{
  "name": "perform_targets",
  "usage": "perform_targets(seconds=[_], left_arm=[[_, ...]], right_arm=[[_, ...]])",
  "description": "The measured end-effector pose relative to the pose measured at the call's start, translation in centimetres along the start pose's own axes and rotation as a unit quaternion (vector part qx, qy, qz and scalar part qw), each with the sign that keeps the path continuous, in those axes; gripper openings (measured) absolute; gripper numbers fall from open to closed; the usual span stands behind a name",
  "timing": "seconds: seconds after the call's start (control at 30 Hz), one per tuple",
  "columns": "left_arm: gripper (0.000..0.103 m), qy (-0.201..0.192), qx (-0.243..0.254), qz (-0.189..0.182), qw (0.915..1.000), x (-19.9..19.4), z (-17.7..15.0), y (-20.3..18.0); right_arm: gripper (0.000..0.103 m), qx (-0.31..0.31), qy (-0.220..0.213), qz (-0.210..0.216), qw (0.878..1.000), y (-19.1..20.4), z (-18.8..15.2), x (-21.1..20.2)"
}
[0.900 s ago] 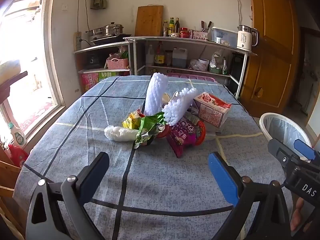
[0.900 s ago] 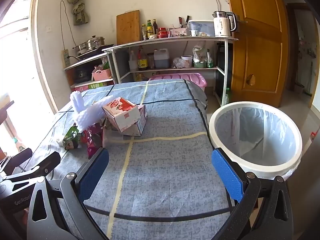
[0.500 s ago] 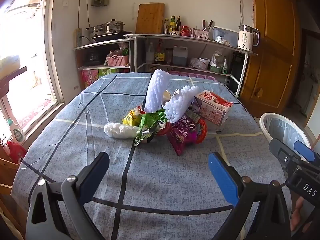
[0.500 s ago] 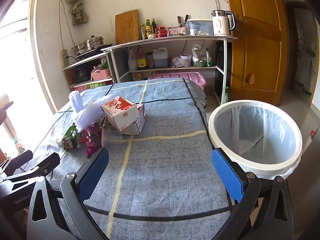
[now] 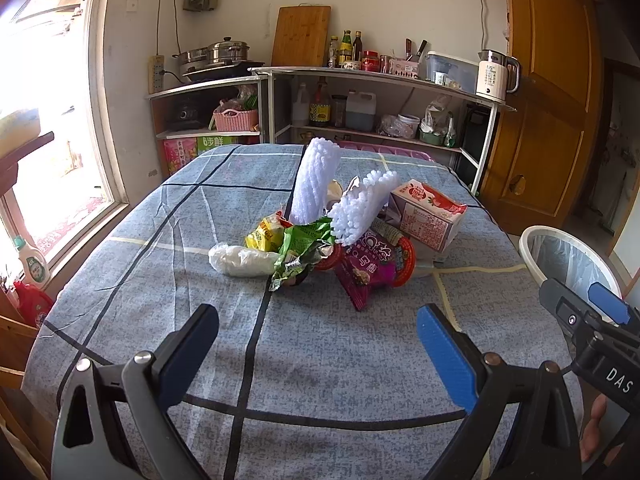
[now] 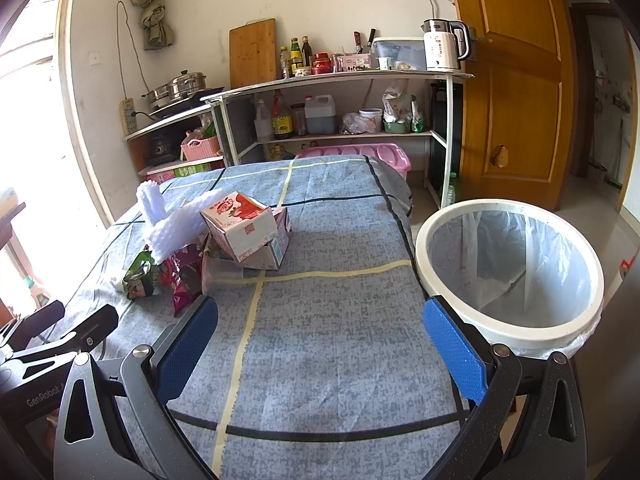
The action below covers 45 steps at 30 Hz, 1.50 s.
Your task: Collect trash
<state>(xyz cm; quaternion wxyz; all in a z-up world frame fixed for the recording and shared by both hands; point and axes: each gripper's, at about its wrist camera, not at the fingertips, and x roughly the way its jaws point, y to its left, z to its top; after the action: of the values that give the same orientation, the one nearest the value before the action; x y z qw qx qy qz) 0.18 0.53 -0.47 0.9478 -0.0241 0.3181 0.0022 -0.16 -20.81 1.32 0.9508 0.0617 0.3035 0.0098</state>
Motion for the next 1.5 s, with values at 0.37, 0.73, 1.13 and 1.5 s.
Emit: perform_targets(seconds=[0.37, 0.73, 1.13, 1.5], left_arm=[[0.101, 0.002, -0.001, 0.001, 1.0, 0.2, 0.01, 0.02], [0.101, 0.003, -0.001, 0.0, 1.0, 0.24, 0.0, 0.01], [0.101, 0.001, 0.0, 0.003, 1.0, 0.24, -0.09, 0.14], [0.101, 0.003, 0.0, 0.003, 1.0, 0.26, -0.16, 0.2]], right_arm=[[0.103, 0.0, 0.001, -0.001, 1.0, 0.13, -0.02, 0.02], [0.103, -0.001, 0.001, -0.002, 1.0, 0.1, -0.01, -0.07], [0.103, -0.001, 0.0, -0.002, 1.0, 0.01, -0.02, -0.12], [0.103, -0.001, 0.0, -0.002, 1.0, -0.06, -0.02, -0.14]])
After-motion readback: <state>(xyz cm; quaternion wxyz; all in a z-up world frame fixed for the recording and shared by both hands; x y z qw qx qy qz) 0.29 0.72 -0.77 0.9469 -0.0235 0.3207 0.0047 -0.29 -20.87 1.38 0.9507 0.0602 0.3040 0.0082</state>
